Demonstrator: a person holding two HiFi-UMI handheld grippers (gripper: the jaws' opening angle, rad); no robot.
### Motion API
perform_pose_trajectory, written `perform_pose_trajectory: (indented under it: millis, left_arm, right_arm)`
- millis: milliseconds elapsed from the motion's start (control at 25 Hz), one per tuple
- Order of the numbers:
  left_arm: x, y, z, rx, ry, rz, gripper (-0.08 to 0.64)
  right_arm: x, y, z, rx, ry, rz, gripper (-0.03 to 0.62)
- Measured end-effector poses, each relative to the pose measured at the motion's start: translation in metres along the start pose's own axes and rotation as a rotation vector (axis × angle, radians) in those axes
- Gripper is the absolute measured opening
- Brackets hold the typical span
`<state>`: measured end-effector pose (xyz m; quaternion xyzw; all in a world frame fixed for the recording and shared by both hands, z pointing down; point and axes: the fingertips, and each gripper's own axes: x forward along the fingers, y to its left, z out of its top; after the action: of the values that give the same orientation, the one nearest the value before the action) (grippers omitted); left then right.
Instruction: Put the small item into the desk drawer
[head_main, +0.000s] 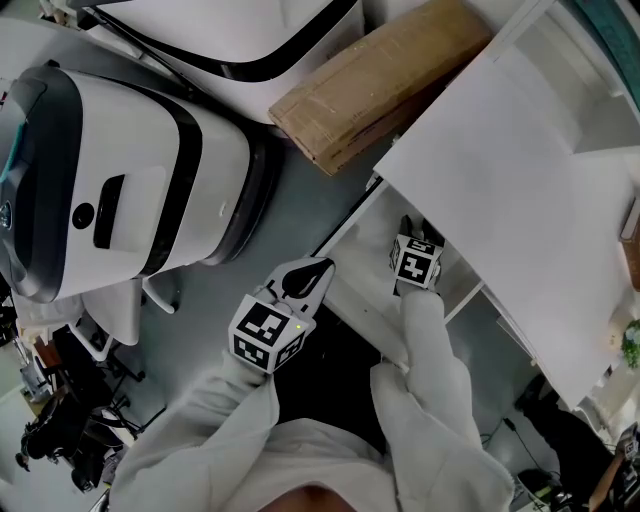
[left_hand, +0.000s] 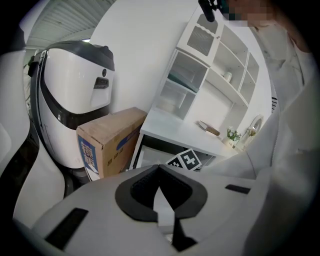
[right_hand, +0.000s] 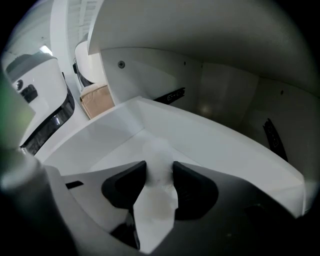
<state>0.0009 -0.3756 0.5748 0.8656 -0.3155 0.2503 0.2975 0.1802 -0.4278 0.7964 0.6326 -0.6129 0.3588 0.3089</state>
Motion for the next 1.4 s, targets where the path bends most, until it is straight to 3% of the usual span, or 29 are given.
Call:
perform_pose_trajectory:
  millis: [560, 680, 880, 1080, 1400]
  left_arm:
    - [-0.019, 0.009, -0.010, -0.041, -0.029, 0.042, 0.015]
    - [-0.024, 0.008, -0.015, -0.049, -0.034, 0.051, 0.015]
    - [-0.033, 0.011, -0.017, -0.063, -0.055, 0.078, 0.015]
    - [-0.042, 0.007, -0.016, -0.063, -0.083, 0.093, 0.017]
    - [-0.054, -0.023, -0.018, -0.038, -0.120, 0.086, 0.015]
  right_arm:
    - [0.005, -0.001, -0.003, -0.019, 0.036, -0.039, 0.189]
    - [0.004, -0.002, -0.006, -0.022, 0.040, -0.045, 0.220]
    - [-0.007, 0.001, -0.005, 0.051, -0.001, 0.017, 0.295]
    - [-0.025, 0.005, -0.007, 0.062, -0.016, 0.061, 0.308]
    - [-0.069, 0.023, -0.006, 0.081, -0.057, 0.208, 0.308]
